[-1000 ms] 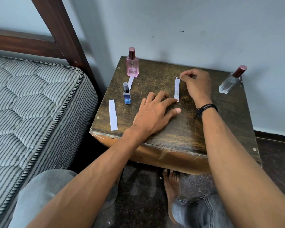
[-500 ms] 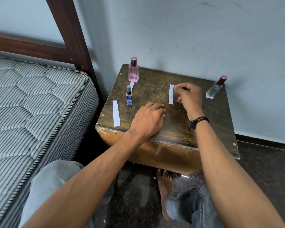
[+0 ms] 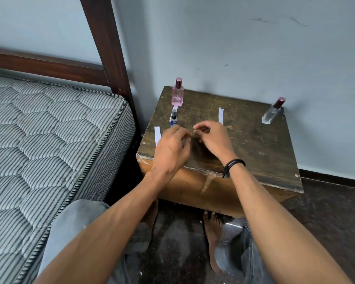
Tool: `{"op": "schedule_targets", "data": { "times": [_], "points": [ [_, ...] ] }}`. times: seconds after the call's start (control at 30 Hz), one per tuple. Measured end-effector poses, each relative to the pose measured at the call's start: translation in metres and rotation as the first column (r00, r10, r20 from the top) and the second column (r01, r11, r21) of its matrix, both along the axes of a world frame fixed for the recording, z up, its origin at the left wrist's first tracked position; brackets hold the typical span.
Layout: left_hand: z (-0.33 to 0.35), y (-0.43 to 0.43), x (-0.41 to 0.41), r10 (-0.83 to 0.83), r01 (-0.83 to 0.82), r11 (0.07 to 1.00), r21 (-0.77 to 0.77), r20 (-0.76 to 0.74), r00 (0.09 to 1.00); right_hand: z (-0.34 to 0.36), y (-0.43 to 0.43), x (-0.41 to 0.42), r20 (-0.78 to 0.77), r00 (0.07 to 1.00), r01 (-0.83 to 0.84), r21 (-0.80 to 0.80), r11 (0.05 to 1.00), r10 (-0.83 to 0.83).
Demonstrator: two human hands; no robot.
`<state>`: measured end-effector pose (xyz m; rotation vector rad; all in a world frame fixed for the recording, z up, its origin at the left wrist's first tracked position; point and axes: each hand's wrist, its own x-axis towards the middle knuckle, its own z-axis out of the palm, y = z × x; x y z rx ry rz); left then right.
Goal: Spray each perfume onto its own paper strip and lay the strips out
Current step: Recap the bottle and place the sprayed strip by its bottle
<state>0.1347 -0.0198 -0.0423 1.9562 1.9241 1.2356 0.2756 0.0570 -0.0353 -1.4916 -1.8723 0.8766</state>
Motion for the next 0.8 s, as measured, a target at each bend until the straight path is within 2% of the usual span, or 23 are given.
{"op": "schedule_targets", "data": {
  "times": [0.07, 0.17, 0.27, 0.33, 0.57, 0.8],
  "points": [
    [0.005, 0.000, -0.002, 0.117, -0.119, 0.993, -0.002, 0.176, 0.977, -0.003, -0.001, -0.008, 0.013, 1.000, -0.022, -0.041, 0.999, 0.022],
    [0.016, -0.001, -0.004, 0.232, -0.238, 0.971, -0.041, 0.429, 0.873, -0.005, 0.001, -0.018, -0.001, 1.000, -0.022, -0.062, 0.998, 0.022],
    [0.020, 0.004, -0.013, 0.301, -0.270, 0.953, -0.137, 0.534, 0.790, -0.003, 0.003, -0.026, 0.010, 1.000, -0.016, -0.040, 0.999, 0.017],
    [0.019, 0.007, -0.018, 0.324, -0.266, 0.946, -0.184, 0.552, 0.769, -0.003, 0.004, -0.030, -0.001, 1.000, -0.025, -0.041, 0.999, 0.025],
    [0.013, 0.016, -0.026, 0.338, -0.207, 0.932, -0.298, 0.506, 0.794, -0.006, 0.006, -0.044, 0.010, 0.999, -0.046, 0.006, 0.999, 0.046],
    [0.011, 0.016, -0.017, 0.320, -0.180, 0.933, -0.311, 0.491, 0.810, -0.005, 0.005, -0.050, 0.036, 0.998, -0.050, 0.023, 0.998, 0.049]
  ]
}}
